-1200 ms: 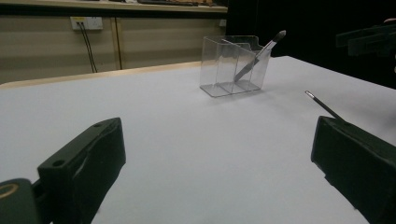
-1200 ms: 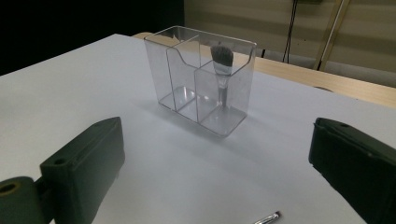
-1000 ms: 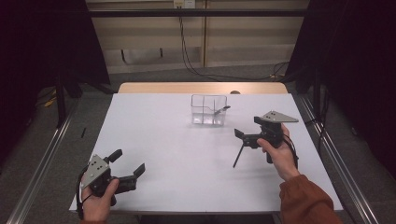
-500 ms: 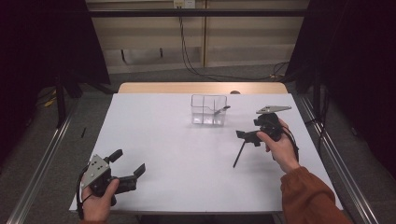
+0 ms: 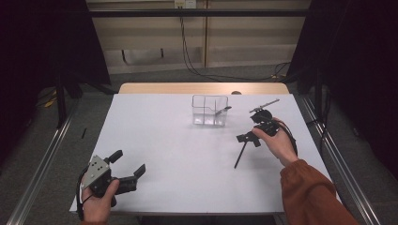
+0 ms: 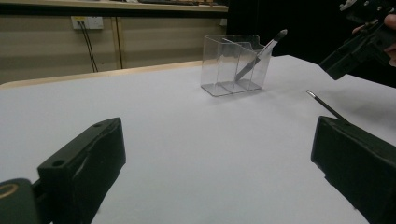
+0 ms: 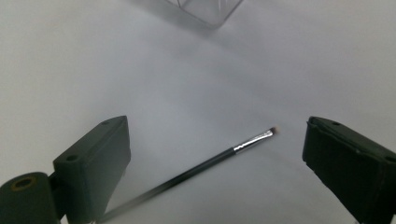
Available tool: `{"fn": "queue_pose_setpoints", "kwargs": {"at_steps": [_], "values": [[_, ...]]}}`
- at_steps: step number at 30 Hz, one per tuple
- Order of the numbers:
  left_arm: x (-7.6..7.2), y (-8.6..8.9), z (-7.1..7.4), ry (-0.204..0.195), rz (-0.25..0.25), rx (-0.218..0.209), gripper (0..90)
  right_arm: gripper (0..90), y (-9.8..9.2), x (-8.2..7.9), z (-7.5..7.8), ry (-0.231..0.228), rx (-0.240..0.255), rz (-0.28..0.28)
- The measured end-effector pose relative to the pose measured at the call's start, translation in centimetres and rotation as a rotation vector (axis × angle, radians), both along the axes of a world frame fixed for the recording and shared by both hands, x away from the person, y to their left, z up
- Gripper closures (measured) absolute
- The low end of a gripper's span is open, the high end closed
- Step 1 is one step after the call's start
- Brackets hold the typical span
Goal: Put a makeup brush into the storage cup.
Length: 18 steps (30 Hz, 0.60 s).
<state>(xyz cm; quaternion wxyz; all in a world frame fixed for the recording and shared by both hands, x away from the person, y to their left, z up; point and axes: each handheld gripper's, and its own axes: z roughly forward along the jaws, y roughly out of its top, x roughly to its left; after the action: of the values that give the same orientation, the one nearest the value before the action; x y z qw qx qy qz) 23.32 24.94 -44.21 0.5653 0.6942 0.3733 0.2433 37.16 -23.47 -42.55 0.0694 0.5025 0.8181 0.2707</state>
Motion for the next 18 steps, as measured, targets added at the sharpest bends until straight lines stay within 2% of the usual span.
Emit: {"fn": "queue_pose_setpoints", "kwargs": {"at_steps": [1, 6, 8, 11, 15, 18], "values": [[0.0, 0.0, 0.0, 0.001, -0.001, 0.002, 3.1, 7.3, 0.0, 0.2, -0.2, 0.02, -0.027, -0.002], [0.0, -0.1, 0.0, 0.002, 0.0, 0.005, 3.1, 6.0, 0.3, 0.5, -0.6, 0.089, -0.074, -0.004], [0.0, -0.1, 0.0, 0.002, 0.0, 0.006, 3.1, 5.8, 0.4, 0.6, -0.8, 0.12, -0.079, -0.008], [0.0, -0.1, 0.0, 0.002, 0.0, 0.006, 3.1, 6.8, 0.3, 0.7, -1.0, 0.132, -0.094, -0.011], [0.0, 0.0, 0.0, 0.004, 0.0, 0.008, 3.1, 7.6, 0.3, 1.1, -1.1, 0.179, -0.109, -0.027], [0.0, 0.0, 0.0, 0.005, 0.001, 0.005, 3.1, 10.1, 0.5, 1.5, -1.1, 0.235, -0.115, -0.033]]}}
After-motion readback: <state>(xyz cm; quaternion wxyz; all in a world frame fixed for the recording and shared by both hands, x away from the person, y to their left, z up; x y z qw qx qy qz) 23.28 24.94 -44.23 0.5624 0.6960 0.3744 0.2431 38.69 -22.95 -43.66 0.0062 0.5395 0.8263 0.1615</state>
